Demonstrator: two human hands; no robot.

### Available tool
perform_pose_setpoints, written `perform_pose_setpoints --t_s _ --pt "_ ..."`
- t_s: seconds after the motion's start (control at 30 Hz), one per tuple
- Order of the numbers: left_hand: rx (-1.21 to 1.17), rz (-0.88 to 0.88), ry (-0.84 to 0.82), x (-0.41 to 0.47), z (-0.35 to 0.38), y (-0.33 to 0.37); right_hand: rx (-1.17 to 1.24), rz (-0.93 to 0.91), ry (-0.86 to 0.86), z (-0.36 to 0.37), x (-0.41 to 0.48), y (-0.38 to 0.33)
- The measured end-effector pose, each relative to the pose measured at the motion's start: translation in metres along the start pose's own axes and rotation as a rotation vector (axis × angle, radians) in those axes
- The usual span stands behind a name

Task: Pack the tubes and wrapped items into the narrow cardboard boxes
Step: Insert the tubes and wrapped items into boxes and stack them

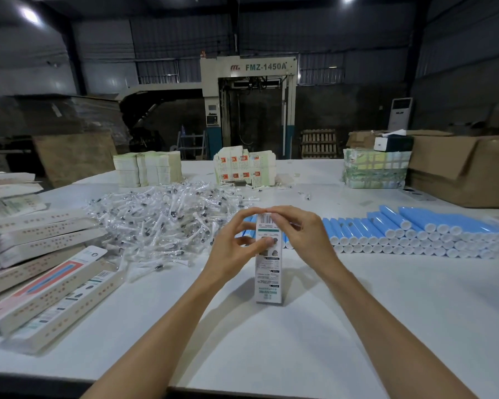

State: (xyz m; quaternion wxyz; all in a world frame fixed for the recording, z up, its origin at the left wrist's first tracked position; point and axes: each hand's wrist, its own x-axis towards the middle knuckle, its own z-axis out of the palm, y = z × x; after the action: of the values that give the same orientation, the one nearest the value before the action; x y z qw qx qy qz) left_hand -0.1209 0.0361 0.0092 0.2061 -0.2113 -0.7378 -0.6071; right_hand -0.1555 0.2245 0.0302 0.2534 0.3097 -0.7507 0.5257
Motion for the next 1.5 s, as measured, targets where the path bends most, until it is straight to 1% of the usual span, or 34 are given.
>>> perform_pose_setpoints --t_s 0.1,0.17,0.2,0.3,0.37,0.4,0.5,0.57,0.67,0.73,0.83,0.87,1.0,1.13,1.2,1.27,1.37,1.5 --pt "-0.126 -0.093 0.06 -0.003 0.004 -0.001 0.237 0.219 0.015 0.012 -0.005 0.003" --pt "-0.213 -0.121 0.099 -0.005 0.003 -0.002 0.374 0.356 0.004 0.013 -0.009 0.002" --pt "-0.26 -0.122 0.112 -0.005 0.001 -0.002 0.413 0.42 -0.04 0.012 -0.012 0.002" --pt "-0.407 -0.131 0.126 -0.006 -0.002 0.0 0.529 0.569 -0.25 0.004 -0.027 0.004" --pt "-0.415 -0.124 0.126 -0.006 0.002 0.002 0.678 0.591 -0.35 -0.002 -0.036 0.004" --pt "-0.386 -0.105 0.125 -0.007 0.004 0.003 0.727 0.593 -0.373 -0.005 -0.04 0.001" --pt "-0.3 -0.047 0.068 -0.005 0.012 0.002 0.728 0.602 -0.333 -0.016 -0.05 -0.005" --pt "-0.244 -0.049 0.0 -0.001 0.021 0.001 0.639 0.583 -0.259 -0.028 -0.06 -0.007" --pt "-0.048 -0.04 -0.054 -0.007 0.041 -0.005 0.451 0.571 -0.126 -0.058 -0.074 -0.009" --pt "0.123 0.05 -0.123 -0.019 0.05 -0.015 0.242 0.553 -0.036 -0.089 -0.082 -0.011" --pt "0.469 0.222 -0.236 -0.032 0.052 -0.03 -0.09 0.497 0.09 -0.149 -0.092 -0.01" --pt "0.532 0.249 -0.257 -0.033 0.051 -0.033 -0.199 0.479 0.132 -0.171 -0.095 -0.009" --pt "0.537 0.268 -0.263 -0.03 0.044 -0.046 -0.72 0.456 0.275 -0.274 -0.103 -0.008" --pt "0.564 0.305 -0.23 -0.02 0.04 -0.06 -1.265 0.529 0.299 -0.375 -0.116 -0.016" --pt "0.582 0.319 -0.23 -0.017 0.039 -0.065 -1.474 0.6 0.282 -0.412 -0.127 -0.02" --pt "0.606 0.341 -0.253 -0.017 0.038 -0.067 -1.561 0.688 0.241 -0.438 -0.138 -0.023" --pt "0.625 0.341 -0.276 -0.015 0.038 -0.067 -1.608 0.795 0.165 -0.458 -0.151 -0.025" --pt "0.636 0.325 -0.289 -0.014 0.039 -0.065 -1.606 0.86 0.129 -0.463 -0.164 -0.022"
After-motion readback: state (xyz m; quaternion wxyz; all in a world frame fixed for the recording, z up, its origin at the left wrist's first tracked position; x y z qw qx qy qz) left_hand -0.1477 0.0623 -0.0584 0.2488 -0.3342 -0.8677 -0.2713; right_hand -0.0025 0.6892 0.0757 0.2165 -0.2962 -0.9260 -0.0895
